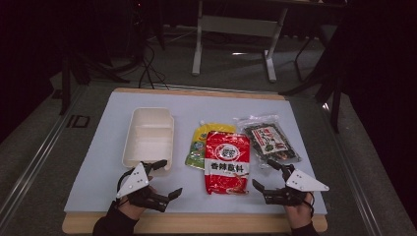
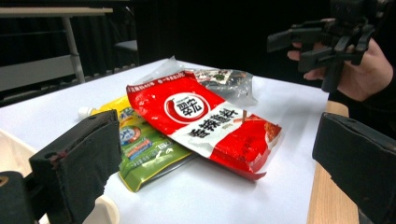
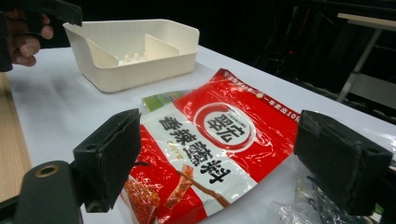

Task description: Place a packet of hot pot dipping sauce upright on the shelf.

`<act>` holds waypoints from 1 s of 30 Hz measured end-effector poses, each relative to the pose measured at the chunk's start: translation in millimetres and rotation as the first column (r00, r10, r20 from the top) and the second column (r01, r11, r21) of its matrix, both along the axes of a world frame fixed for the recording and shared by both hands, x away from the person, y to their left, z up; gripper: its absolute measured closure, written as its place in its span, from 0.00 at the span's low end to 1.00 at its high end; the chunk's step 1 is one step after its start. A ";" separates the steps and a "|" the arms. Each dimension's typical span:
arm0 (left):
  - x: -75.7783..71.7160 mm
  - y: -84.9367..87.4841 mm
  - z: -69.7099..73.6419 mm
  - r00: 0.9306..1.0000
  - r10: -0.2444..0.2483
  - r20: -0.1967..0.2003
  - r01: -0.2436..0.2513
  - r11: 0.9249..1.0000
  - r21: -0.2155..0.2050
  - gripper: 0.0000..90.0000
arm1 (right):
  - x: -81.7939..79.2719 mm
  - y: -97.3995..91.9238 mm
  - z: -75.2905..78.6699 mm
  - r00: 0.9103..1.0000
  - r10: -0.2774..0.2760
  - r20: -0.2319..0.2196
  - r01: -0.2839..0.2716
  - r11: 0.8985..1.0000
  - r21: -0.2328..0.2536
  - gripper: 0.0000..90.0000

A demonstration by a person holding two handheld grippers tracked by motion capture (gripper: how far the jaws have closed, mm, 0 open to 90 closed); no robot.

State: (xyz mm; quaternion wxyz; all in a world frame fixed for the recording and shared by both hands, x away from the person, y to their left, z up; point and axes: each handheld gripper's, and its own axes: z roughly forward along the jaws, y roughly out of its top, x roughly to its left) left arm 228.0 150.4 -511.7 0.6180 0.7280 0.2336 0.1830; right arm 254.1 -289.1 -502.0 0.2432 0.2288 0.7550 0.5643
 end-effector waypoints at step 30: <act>-1.5 -8.0 -4.0 1.000 -0.025 0.008 0.024 0.998 0.055 0.03 | -2.5 8.6 32.9 1.000 0.005 0.011 -0.005 1.000 -0.003 0.15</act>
